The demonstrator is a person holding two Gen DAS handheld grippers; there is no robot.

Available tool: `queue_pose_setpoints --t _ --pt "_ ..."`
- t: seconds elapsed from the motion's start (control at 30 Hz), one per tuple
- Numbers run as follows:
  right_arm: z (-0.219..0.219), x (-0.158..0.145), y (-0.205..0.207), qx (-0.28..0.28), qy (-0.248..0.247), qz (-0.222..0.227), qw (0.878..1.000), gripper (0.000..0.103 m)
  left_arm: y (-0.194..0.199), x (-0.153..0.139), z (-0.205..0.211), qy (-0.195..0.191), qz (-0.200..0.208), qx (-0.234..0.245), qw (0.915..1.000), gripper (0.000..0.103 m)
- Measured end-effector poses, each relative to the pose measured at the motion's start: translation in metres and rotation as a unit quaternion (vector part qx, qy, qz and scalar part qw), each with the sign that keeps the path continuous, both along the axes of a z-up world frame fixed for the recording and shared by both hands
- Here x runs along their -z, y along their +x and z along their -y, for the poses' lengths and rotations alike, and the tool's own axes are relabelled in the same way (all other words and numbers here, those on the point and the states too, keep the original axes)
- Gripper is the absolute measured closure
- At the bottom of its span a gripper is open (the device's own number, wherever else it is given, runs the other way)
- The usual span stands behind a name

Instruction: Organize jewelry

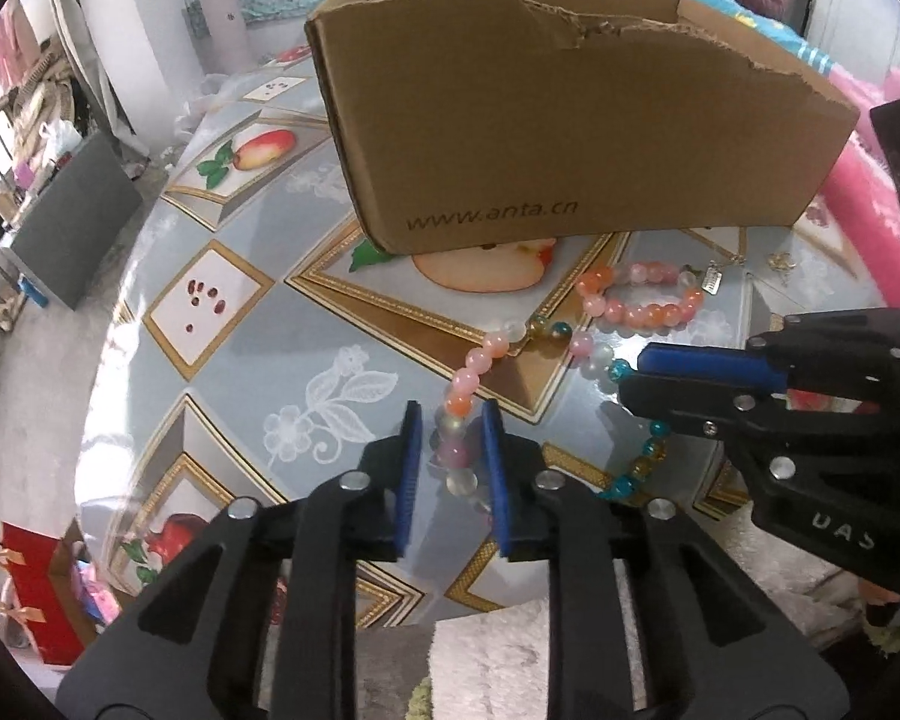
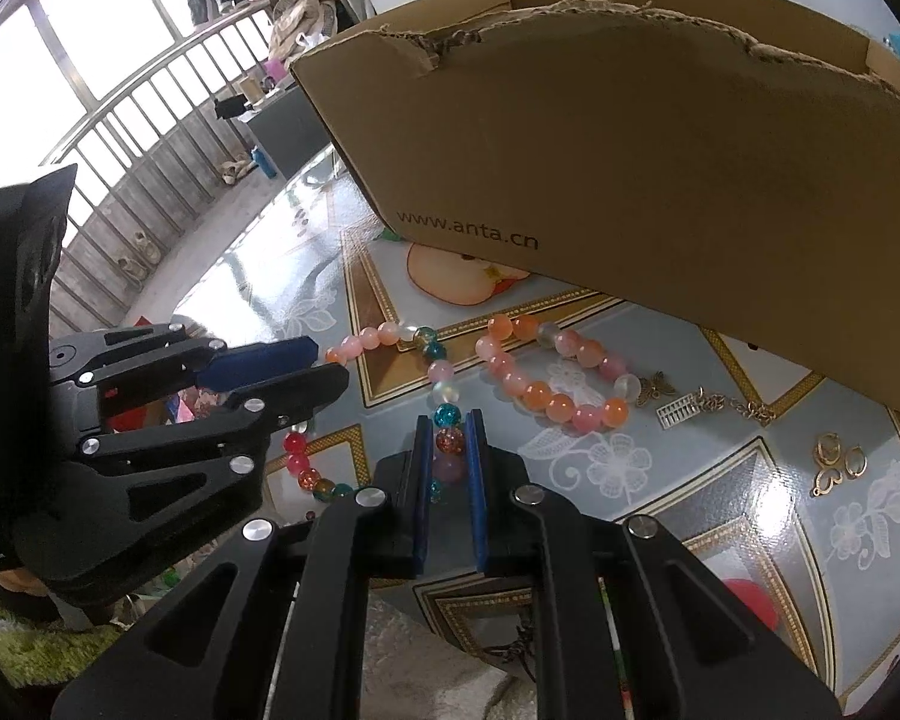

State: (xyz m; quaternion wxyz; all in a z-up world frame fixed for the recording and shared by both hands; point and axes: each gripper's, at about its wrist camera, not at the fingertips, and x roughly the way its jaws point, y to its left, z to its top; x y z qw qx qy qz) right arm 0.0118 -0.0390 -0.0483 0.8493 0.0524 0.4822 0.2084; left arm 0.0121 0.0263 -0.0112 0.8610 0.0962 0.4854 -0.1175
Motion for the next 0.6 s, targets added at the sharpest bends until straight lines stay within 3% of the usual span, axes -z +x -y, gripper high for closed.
queue_pose_setpoints --t 0.13,0.33,0.6 --pt "0.002 0.000 0.001 -0.001 0.002 -0.001 1.000 0.092 0.003 -0.001 -0.001 -0.004 -0.006 -0.006 1.0000 0.083" --pt "0.002 -0.001 0.001 -0.001 0.002 -0.002 1.000 0.092 0.002 -0.002 0.008 0.011 -0.003 0.003 0.9999 0.093" --pt "0.003 -0.001 0.002 -0.001 0.000 -0.001 1.000 0.092 0.000 -0.003 0.013 0.015 -0.001 0.003 0.9999 0.093"
